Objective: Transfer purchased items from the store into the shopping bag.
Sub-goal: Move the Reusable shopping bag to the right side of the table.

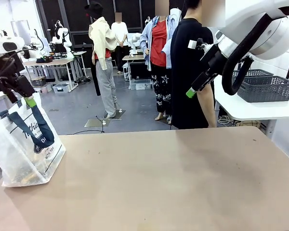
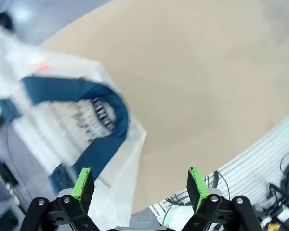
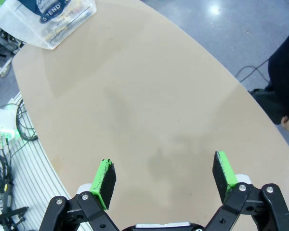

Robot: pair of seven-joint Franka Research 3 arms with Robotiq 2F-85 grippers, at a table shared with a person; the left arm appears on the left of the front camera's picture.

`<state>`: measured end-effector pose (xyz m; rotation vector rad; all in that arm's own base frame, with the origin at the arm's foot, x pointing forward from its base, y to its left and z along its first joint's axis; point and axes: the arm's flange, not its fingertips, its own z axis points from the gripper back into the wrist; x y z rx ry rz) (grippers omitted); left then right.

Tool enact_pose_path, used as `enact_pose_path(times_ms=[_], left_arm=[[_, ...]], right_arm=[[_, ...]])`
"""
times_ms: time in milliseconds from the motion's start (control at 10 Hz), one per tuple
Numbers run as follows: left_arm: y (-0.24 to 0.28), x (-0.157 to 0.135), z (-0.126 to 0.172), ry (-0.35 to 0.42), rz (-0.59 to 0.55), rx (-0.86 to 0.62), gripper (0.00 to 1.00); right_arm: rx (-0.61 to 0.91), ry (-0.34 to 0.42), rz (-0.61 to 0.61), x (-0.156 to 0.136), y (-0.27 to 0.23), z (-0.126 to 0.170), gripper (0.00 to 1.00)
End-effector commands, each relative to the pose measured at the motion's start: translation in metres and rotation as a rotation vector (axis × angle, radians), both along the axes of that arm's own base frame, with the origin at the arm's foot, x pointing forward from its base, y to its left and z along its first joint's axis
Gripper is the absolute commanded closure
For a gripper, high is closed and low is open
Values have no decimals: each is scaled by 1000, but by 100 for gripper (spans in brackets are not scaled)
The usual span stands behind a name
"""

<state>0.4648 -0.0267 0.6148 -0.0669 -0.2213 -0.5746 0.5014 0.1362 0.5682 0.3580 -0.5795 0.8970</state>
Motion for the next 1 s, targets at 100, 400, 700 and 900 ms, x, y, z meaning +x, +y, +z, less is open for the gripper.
enact_pose_path(times_ms=[100,400,700,900], left_arm=[[-6,12,-4,-71,-369,-123,0],[-11,27,-6,-205,-569,-286,0],[-12,29,-4,-251,-663,-356,0],[-19,26,-5,-261,-625,-320,0]], right_arm=[[-12,9,-15,-1,1,0,0],[-12,9,-15,-1,1,0,0],[-12,9,-15,-1,1,0,0],[-12,9,-15,-1,1,0,0]])
